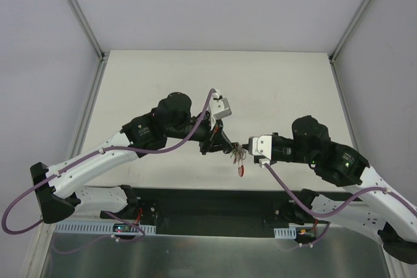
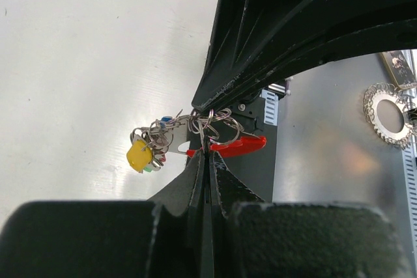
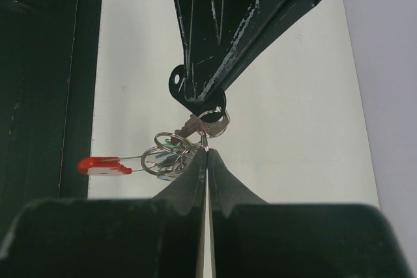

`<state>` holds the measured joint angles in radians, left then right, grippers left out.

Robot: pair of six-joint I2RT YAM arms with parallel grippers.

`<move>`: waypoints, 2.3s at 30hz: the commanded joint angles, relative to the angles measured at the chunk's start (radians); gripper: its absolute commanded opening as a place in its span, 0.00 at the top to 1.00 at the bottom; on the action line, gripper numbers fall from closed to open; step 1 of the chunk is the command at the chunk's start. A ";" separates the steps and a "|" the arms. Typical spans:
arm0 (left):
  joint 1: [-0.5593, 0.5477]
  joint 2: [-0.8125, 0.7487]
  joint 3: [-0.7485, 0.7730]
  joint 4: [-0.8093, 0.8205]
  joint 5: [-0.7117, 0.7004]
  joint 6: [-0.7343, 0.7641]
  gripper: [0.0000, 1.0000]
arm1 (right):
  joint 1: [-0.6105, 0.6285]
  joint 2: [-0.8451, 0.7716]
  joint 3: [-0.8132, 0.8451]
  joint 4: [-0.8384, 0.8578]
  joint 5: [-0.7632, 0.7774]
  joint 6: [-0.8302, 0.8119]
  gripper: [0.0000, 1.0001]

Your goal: Remove the keys from the keyring

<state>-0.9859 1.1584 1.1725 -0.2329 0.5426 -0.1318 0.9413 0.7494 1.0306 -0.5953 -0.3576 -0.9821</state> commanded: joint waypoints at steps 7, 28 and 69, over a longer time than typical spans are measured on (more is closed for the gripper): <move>0.007 0.006 0.073 0.089 0.036 -0.043 1.00 | 0.045 0.018 0.043 0.012 0.034 -0.027 0.99; 0.036 0.027 0.105 0.093 0.007 -0.081 1.00 | 0.120 0.061 0.049 0.009 0.060 -0.063 0.99; 0.059 0.075 0.013 0.190 -0.024 -0.132 1.00 | 0.134 0.057 0.009 0.068 0.002 -0.012 0.99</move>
<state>-0.9405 1.2259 1.1950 -0.1677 0.5503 -0.2550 1.0561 0.8017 1.0325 -0.5930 -0.2695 -1.0195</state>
